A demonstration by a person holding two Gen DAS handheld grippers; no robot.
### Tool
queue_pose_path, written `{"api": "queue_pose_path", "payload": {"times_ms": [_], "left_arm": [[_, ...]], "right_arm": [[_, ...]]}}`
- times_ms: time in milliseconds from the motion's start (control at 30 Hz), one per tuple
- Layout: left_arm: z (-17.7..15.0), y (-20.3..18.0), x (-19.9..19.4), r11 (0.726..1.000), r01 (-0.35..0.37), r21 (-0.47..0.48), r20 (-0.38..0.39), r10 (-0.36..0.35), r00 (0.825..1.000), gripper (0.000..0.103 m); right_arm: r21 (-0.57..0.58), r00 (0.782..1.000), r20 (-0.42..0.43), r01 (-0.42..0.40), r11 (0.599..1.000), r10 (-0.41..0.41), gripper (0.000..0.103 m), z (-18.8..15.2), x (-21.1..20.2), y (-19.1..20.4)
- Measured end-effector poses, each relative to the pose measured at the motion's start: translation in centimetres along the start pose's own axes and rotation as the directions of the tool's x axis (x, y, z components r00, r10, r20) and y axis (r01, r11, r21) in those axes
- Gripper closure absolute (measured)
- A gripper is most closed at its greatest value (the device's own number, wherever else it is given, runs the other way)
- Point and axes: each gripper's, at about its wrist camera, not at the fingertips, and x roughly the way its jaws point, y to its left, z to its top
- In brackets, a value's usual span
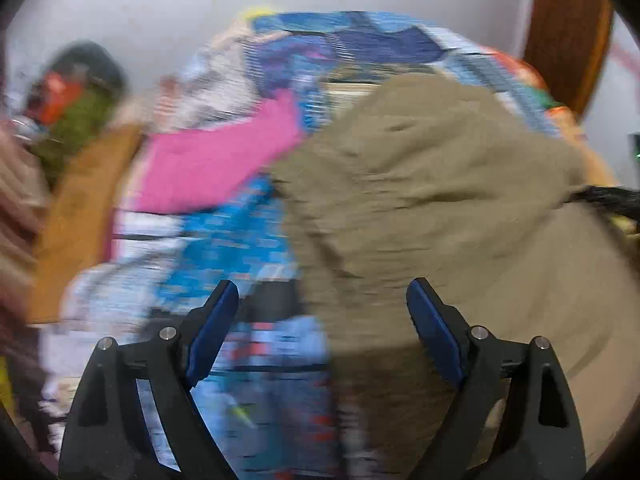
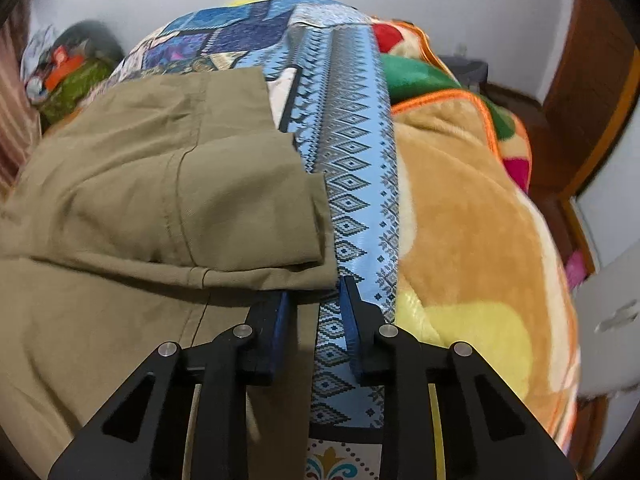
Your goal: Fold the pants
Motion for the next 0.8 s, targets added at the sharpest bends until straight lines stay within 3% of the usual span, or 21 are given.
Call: {"api": "queue_pose_path", "payload": {"times_ms": [67,200,300,467,567,667,800], "left_arm": [[-0.4,1.2,0.2,0.999,-0.039,-0.006,-0.013,0.039,0.999,0.015],[-0.9,3.8,0.1,0.995,0.058,-0.085,-0.066,-0.064,0.996,0.02],[-0.8,3.5,-0.9,0.994,0.082,-0.071,-0.049,-0.085,0.995,0.02],[0.7,1.6,-2.3,0.989,0.14,-0.046,-0.008,-0.14,0.99,0.02],[2.0,0.4,-1.6,0.984,0.175,-0.042,-0.013,-0.175,0.984,0.019],[2.9,-0.5,0.6,0.987,0.152,-0.047,-0.073,-0.155,0.985,0.018],[3.4,-0.7,2.5,0.97,0.219,-0.102,-0.107,-0.229,0.968,0.018]], "right_arm": [[0.014,1.0,-0.013,0.007,1.0,-0.006,0.084,0.2,-0.2,-0.1],[-0.011,0.999,-0.021,0.036,0.999,-0.036,0.084,0.1,-1.0,0.5],[-0.01,0.998,-0.029,0.054,0.998,-0.055,0.082,0.0,-1.9,0.5],[-0.022,0.998,0.005,0.06,0.998,-0.06,0.055,-0.1,-4.4,0.5],[-0.046,0.996,0.066,0.058,0.997,-0.054,0.05,0.5,-6.2,0.7],[-0.051,0.995,0.097,0.037,0.998,-0.032,0.047,1.7,-6.6,0.7],[-0.051,0.995,0.102,0.013,0.999,-0.008,0.042,3.2,-5.0,0.8]]}}
